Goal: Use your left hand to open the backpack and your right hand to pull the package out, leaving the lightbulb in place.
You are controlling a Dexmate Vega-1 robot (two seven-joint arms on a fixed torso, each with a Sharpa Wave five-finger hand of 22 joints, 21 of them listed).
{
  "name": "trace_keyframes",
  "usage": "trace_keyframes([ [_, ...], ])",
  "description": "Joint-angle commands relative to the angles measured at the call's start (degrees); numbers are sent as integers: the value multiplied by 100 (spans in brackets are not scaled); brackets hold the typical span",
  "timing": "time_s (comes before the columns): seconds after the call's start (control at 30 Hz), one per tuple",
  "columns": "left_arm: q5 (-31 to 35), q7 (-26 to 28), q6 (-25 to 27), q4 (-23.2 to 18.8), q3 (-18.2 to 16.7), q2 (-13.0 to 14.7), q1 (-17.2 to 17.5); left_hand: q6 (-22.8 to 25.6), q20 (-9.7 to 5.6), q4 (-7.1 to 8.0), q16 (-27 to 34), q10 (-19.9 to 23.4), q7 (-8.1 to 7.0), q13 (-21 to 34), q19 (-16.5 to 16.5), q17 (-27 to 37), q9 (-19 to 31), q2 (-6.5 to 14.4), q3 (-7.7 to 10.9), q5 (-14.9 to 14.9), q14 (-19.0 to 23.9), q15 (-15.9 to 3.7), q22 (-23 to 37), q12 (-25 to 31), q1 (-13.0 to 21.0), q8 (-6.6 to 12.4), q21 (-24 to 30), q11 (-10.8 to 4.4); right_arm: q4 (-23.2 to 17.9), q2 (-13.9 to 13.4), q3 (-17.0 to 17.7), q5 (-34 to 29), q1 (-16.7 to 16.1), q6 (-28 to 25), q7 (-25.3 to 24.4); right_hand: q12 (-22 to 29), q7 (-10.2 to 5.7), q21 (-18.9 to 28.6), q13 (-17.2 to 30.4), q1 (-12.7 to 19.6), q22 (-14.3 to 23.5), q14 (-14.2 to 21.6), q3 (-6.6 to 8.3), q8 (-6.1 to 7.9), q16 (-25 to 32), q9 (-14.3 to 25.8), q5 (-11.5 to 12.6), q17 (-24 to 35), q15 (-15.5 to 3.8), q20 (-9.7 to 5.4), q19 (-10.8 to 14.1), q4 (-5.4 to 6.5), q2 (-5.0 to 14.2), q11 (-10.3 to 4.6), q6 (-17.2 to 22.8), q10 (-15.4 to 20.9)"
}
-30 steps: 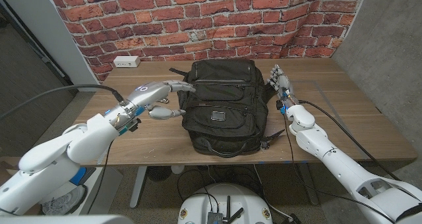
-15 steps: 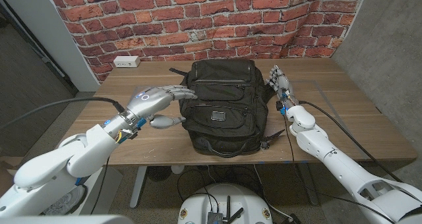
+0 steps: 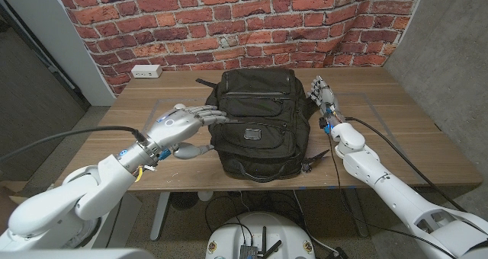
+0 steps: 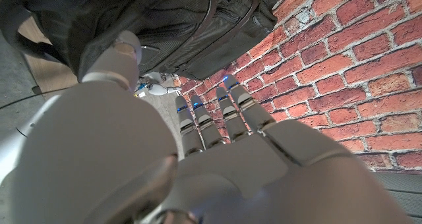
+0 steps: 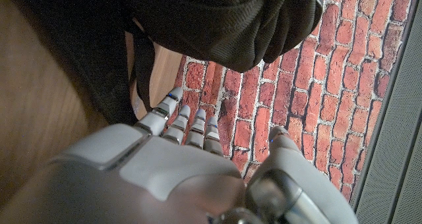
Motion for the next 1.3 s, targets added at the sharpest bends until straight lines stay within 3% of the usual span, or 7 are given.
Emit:
trace_keyframes([
  [0.03,870,385,207,-175,-12,-142,346,-89,-986,3,-25,-33,13,25,-52,21,29,14,-58,15,-45,-1004,15,-16,76,-41,4,-14,5,3,6,4,-23,35,18,50,-13,-23,-6,22,5,8,17,22,44,15,5,13,-114,-56,42,-23,213,0,-31,41],
  [0.47,1291,912,646,-102,227,-116,573,-139,-989,6,-20,-89,19,24,-129,22,30,72,-122,20,-67,-1008,20,-15,165,-36,4,22,23,31,7,-15,-33,93,-7,50,-15,-47,-6,17,6,9,17,22,55,15,1,5,-116,-54,52,-29,216,-4,-46,39],
  [0.8,1565,1496,1285,74,683,-76,661,-85,-985,6,-9,-42,43,24,-137,22,30,116,-146,15,-51,-1004,23,10,239,-4,17,10,40,48,11,-31,-59,149,-30,51,-16,-60,-6,18,6,9,20,23,59,15,0,-2,-108,-53,58,-33,221,-4,-50,42],
  [1.3,1661,2132,2200,349,1432,367,607,-2,-978,19,10,61,64,24,-113,25,31,210,-179,25,10,-1003,22,44,359,31,40,43,123,59,29,-35,-39,299,44,52,-18,-76,-7,11,7,10,18,27,68,15,-3,-8,-114,-54,69,-37,221,-5,-49,44],
])
